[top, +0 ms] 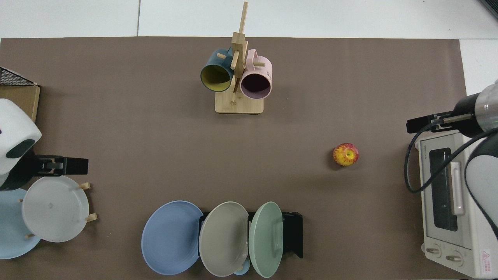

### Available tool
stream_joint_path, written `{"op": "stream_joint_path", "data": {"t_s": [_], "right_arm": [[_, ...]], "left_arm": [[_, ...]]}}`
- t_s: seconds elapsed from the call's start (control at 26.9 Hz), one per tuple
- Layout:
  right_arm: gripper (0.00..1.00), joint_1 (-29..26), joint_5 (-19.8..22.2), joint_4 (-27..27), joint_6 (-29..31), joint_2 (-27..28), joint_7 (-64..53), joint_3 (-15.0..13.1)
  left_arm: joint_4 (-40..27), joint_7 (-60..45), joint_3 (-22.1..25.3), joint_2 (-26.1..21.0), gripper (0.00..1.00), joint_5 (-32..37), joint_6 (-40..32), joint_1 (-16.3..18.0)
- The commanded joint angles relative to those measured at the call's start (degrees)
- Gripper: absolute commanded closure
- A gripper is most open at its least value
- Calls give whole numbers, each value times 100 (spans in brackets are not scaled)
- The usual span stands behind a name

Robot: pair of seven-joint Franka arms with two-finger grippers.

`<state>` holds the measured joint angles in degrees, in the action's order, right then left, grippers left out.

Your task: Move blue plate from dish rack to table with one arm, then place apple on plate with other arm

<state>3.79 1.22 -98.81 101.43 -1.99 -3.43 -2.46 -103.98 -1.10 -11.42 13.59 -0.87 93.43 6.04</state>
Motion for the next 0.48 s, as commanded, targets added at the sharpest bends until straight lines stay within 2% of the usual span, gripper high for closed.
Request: {"op": "stream_joint_path", "data": {"t_s": [0.0,0.45], "right_arm": [[0,-107,-25,2,69,-12,88,88],[0,-107,-25,2,69,-12,88,88]], "left_arm": [[27,66,-35,3,0,-54,35,38],[18,66,-35,3,0,-54,35,3]]}}
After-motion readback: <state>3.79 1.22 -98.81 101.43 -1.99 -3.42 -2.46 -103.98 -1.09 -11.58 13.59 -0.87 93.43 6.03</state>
